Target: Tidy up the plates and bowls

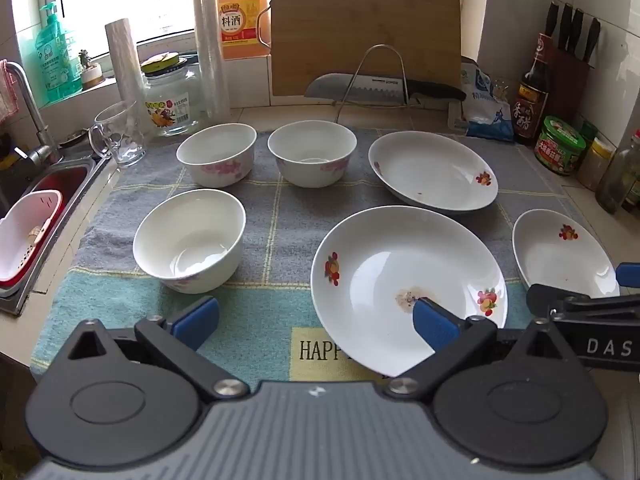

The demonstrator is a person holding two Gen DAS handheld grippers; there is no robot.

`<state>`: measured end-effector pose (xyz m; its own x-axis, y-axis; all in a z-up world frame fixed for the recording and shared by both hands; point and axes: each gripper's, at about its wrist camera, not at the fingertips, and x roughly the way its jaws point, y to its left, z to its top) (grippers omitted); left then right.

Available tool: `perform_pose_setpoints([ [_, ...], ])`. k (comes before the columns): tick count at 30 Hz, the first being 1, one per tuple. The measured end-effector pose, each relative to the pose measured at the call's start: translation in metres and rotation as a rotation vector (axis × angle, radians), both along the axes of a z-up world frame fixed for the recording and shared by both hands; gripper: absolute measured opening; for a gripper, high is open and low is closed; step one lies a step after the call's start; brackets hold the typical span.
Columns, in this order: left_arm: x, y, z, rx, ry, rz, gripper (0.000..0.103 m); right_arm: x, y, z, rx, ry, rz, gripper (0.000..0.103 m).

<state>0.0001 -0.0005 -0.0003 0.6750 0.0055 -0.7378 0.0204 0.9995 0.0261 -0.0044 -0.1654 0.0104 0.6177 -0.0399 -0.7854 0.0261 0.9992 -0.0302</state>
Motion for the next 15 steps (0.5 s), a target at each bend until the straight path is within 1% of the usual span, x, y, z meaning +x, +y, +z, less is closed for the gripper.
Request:
perform_pose_setpoints([
  [9, 0.001, -0.011, 0.002, -0.001, -0.002, -0.004, 0.102, 0.003, 0.001, 0.002, -0.016, 0.01, 0.001, 0.103],
  [11, 0.001, -0.004, 0.003, -0.019, -0.006, -0.005, 0.102, 0.001, -0.001, 0.003, -0.006, 0.003, -0.002, 0.103],
  [15, 0.002, 0.0, 0.004, -0.024, -0.007, -0.008, 0.102, 0.003, 0.002, 0.0, -0.008, -0.002, -0.001, 0.103],
])
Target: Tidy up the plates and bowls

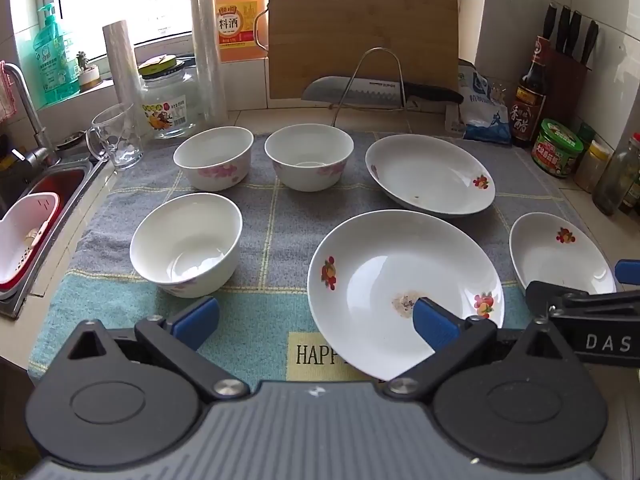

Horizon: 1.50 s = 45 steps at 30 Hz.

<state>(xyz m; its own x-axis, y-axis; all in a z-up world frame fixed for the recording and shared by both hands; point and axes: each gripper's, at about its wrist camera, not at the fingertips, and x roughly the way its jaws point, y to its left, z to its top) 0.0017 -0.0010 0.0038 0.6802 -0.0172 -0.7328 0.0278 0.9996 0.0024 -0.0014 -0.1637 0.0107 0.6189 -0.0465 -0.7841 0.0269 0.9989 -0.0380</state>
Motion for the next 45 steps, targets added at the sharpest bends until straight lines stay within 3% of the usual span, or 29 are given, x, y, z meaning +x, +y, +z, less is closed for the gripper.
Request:
perform_pose_setpoints([
  [45, 0.0028, 0.0053, 0.0028, -0.003, -0.012, -0.005, 0.102, -0.0006, 0.0013, 0.0058, -0.016, -0.011, -0.005, 0.103],
])
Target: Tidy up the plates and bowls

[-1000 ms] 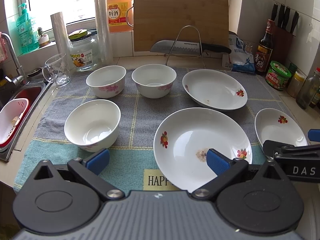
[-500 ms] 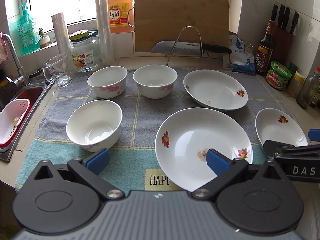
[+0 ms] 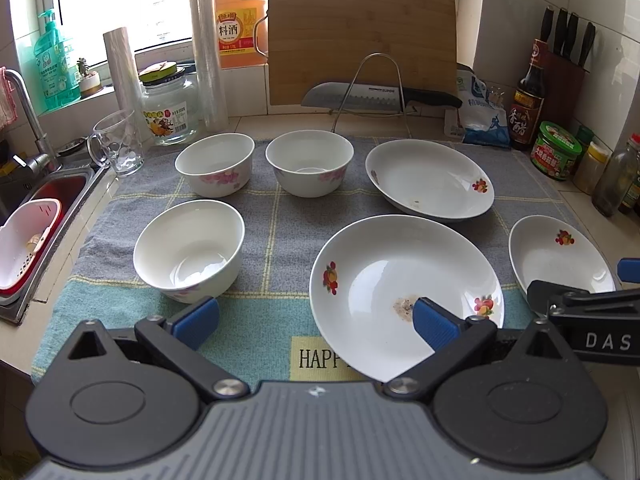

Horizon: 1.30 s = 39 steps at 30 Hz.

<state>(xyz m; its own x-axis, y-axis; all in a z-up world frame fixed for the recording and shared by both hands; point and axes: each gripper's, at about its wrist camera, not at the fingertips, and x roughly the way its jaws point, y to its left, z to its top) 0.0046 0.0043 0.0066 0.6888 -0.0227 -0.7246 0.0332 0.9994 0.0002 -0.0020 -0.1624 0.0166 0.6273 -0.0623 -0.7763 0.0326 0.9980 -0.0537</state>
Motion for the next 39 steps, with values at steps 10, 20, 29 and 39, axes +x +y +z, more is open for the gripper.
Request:
perform_pose_setpoints([
  [10, -0.001, 0.0, 0.001, 0.0, -0.003, -0.001, 0.102, -0.001, 0.0, 0.001, -0.001, -0.002, 0.0, 0.103],
  [20, -0.004, -0.001, 0.003, 0.001, -0.008, -0.003, 0.102, -0.007, -0.001, 0.003, -0.004, -0.008, -0.005, 0.103],
  [29, -0.008, 0.0, 0.004, 0.0, -0.018, -0.019, 0.102, -0.009, 0.003, 0.006, -0.007, -0.012, -0.018, 0.103],
  [39, -0.007, 0.017, 0.004, -0.034, -0.038, -0.08, 0.102, -0.017, 0.015, 0.009, -0.009, -0.049, -0.044, 0.103],
])
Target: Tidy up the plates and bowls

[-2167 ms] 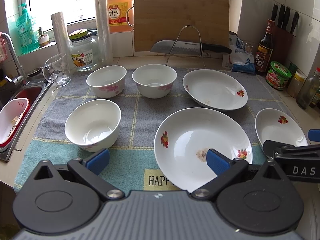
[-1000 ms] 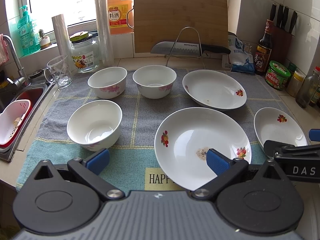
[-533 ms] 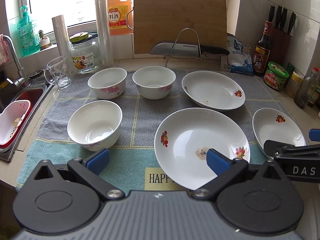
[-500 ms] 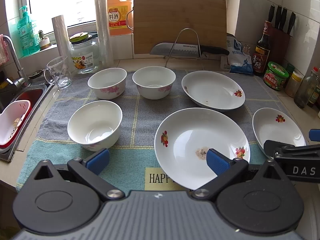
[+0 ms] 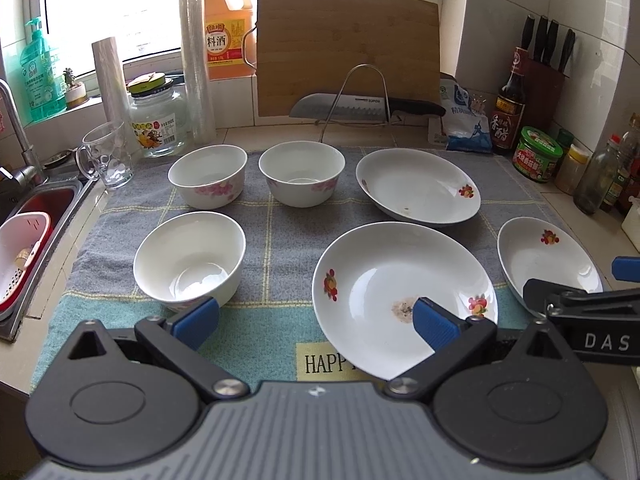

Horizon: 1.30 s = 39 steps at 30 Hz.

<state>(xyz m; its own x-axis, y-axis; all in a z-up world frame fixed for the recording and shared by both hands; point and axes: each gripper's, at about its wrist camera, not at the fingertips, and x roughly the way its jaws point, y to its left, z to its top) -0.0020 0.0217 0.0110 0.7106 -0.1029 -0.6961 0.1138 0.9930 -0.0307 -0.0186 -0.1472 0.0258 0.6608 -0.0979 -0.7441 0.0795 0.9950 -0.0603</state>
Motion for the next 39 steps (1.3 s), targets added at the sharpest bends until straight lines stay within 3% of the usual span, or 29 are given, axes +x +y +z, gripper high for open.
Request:
perform_pose_setpoints([
  [10, 0.008, 0.014, -0.001, -0.002, -0.04, -0.153, 0.102, -0.019, 0.003, -0.001, -0.02, -0.087, 0.0, 0.103],
  [19, 0.02, 0.003, -0.001, -0.024, -0.081, -0.272, 0.102, -0.04, -0.046, -0.03, -0.017, -0.07, -0.099, 0.103],
  [27, 0.046, -0.039, -0.004, 0.002, -0.042, -0.31, 0.102, -0.033, -0.096, -0.076, 0.055, -0.018, -0.111, 0.103],
  [34, 0.073, -0.09, -0.006, 0.036, -0.015, -0.361, 0.102, -0.017, -0.13, -0.117, 0.105, 0.024, -0.047, 0.103],
  [39, 0.089, -0.125, -0.008, 0.057, -0.012, -0.415, 0.102, -0.008, -0.144, -0.13, 0.105, 0.023, 0.013, 0.103],
])
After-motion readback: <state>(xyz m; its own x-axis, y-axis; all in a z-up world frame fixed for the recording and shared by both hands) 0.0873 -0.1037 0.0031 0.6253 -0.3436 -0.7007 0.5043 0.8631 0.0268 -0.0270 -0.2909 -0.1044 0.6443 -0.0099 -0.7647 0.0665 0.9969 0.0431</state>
